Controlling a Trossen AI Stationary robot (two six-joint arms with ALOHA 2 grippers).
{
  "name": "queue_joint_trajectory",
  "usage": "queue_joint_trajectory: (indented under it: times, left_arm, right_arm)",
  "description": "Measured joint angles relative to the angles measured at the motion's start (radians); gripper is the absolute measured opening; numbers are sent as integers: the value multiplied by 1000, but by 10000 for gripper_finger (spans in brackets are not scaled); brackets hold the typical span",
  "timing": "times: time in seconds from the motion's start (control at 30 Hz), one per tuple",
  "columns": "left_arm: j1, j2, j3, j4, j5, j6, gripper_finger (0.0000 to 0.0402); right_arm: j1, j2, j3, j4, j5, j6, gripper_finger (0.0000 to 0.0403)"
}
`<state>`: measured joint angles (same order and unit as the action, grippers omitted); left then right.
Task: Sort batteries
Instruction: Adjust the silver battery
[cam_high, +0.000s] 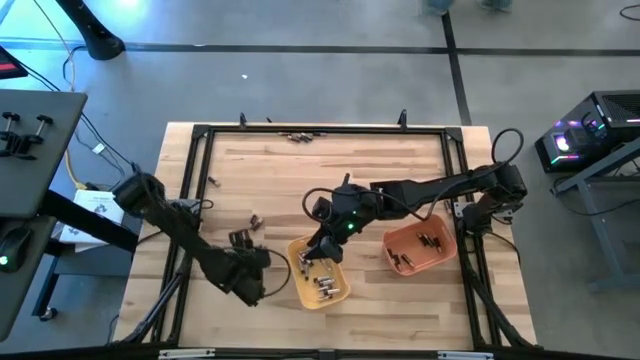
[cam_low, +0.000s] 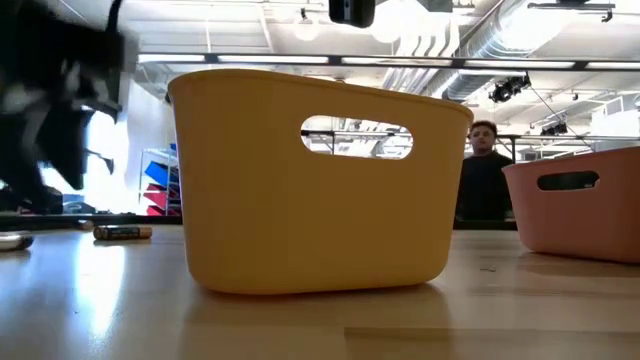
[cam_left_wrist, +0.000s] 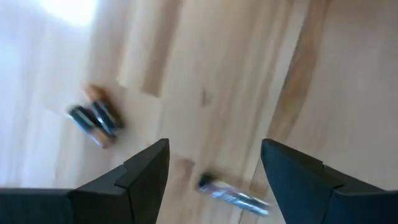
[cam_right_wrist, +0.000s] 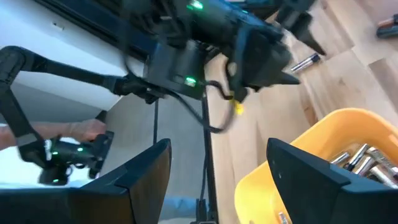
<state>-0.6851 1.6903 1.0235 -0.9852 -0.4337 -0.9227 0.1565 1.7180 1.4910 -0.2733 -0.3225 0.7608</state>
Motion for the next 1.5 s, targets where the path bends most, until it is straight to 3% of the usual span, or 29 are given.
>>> queue_joint_trajectory:
  times: [0.13,0.23,0.43,0.57,0.63,0.77,0.9,0.97,1.1,1.13,1.37,1.5]
  left_arm:
    - [12,-102,-2,-70,-11,-44,246]
    - [-25,-181,0,-157,-2,-173,246]
    - [-250,-298,-67,-249,-155,-758,245]
    - [-381,-319,-110,-240,-146,-1074,245]
    - [-426,-319,-110,-238,-99,-1080,245]
    - [-442,-300,-134,-311,119,-1058,245]
    - [-407,-300,-217,-221,215,-1135,226]
    - [-390,-301,-267,-118,219,-1216,183]
    - [-357,-300,-366,171,158,-1313,38]
    - [-339,-300,-390,219,147,-1315,20]
    - [-157,-305,-458,288,146,-1316,3]
    - [-112,-301,-466,379,107,-1292,0]
  right_arm:
    - [-17,0,0,4,-2,-8,259]
    - [-35,0,0,8,-5,-34,259]
    - [-108,25,0,65,21,44,259]
    - [-128,120,0,206,23,115,259]
    - [-117,184,30,246,21,134,259]
    - [-101,329,181,215,27,112,259]
    - [-110,432,377,62,26,5,259]
    - [-122,444,463,-39,32,-64,259]
    - [-146,440,579,-302,82,-179,259]
    - [-148,440,596,-380,109,-204,259]
    - [-145,444,564,-624,242,-216,259]
    - [-138,442,542,-700,291,-217,259]
